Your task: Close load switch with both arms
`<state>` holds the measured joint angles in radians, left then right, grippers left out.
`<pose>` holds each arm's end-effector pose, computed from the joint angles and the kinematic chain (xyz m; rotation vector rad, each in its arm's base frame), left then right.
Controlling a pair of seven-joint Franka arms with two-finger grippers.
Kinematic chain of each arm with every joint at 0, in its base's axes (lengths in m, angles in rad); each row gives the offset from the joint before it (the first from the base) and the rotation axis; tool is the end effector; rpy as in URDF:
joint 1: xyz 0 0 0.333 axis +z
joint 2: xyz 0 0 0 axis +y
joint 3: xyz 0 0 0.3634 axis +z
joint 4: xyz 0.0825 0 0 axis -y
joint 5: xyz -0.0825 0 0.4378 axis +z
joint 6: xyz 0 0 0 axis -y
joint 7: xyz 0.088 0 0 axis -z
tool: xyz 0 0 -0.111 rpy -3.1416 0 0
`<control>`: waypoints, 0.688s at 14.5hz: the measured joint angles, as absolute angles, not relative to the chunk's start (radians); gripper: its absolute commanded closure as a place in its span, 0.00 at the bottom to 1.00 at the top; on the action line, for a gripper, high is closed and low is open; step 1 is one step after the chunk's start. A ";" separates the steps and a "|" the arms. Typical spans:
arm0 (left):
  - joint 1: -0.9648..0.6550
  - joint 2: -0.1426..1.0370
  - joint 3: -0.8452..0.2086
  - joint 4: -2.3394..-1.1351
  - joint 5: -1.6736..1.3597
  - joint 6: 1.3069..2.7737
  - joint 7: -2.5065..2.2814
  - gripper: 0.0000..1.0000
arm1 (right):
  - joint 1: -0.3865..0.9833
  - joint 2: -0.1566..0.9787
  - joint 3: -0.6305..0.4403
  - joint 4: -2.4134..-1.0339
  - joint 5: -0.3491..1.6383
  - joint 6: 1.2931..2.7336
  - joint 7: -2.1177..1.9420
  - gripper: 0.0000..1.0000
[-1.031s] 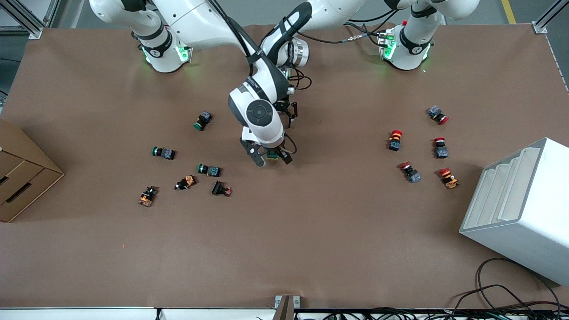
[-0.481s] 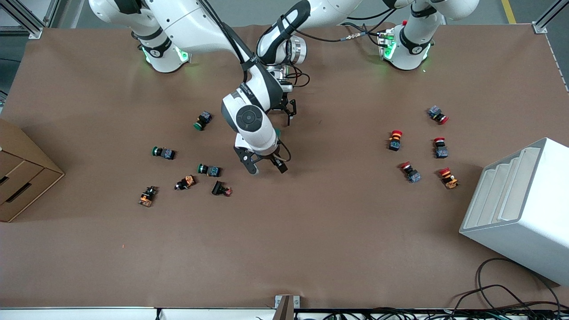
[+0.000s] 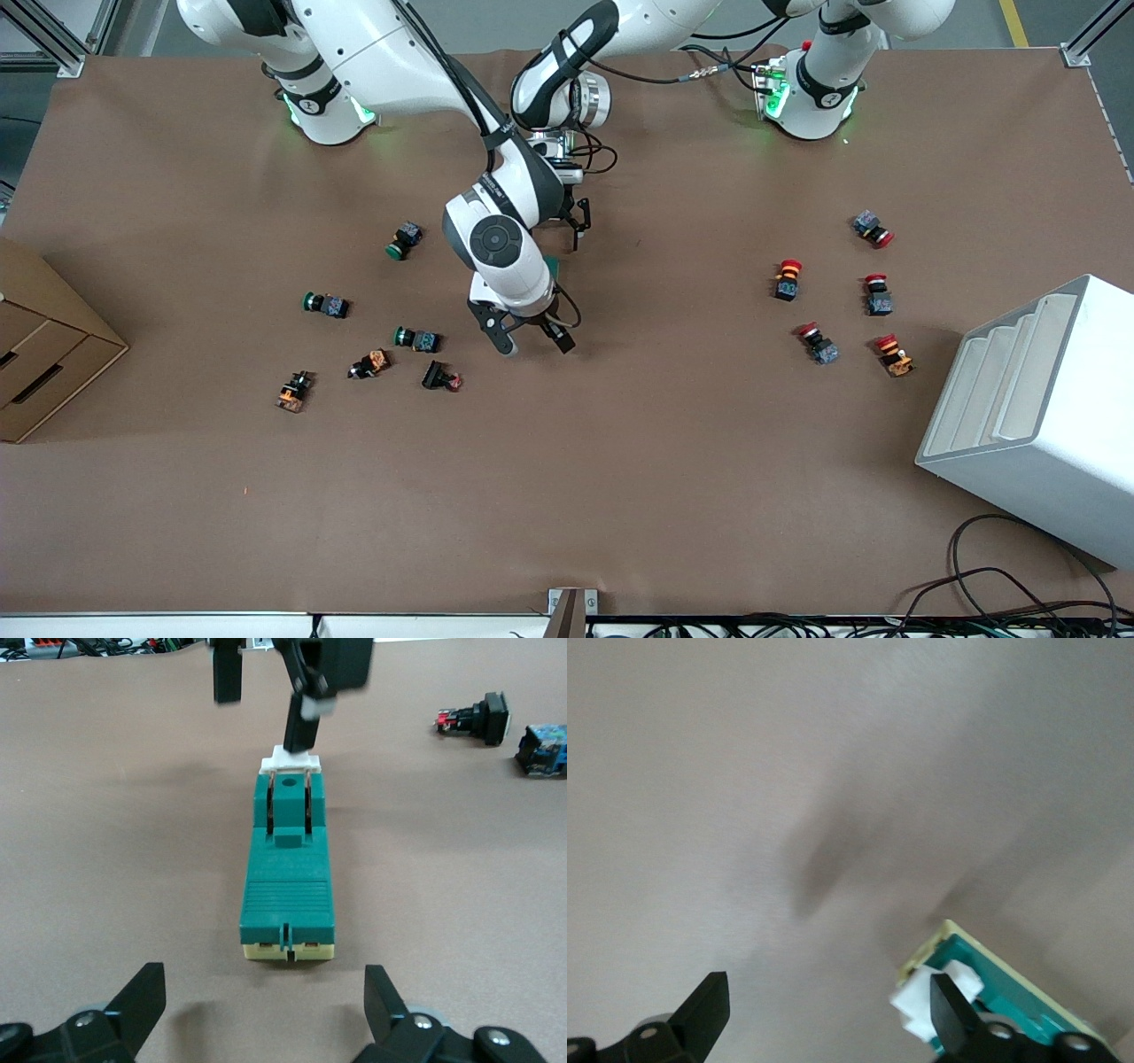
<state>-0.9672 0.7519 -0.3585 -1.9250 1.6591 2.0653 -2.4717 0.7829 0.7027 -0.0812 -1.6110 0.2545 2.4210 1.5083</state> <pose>0.2115 -0.6139 0.0882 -2.7885 0.0974 -1.4405 0.5854 0.5090 0.2222 -2.6416 1.3866 0.0945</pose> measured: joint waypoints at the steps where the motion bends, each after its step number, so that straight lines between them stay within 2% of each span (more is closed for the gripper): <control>1: -0.967 0.752 -0.359 -1.920 1.645 2.065 -2.461 0.01 | 0.765 0.703 -0.082 -1.581 0.254 2.387 1.489 0.00; 5: -0.967 0.752 -0.359 -1.867 1.568 2.064 -2.409 0.01 | 0.646 0.687 -0.089 -1.443 0.254 2.155 1.208 0.00; 10: -0.963 0.741 -0.358 -1.761 1.400 2.061 -2.262 0.01 | 0.407 0.565 -0.102 -1.412 0.243 1.853 0.643 0.00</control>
<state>-0.9629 0.7414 -0.3576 -1.7607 1.3996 2.0613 -2.2623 0.4075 0.5652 -0.1015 -1.4122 0.2432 1.8527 0.6431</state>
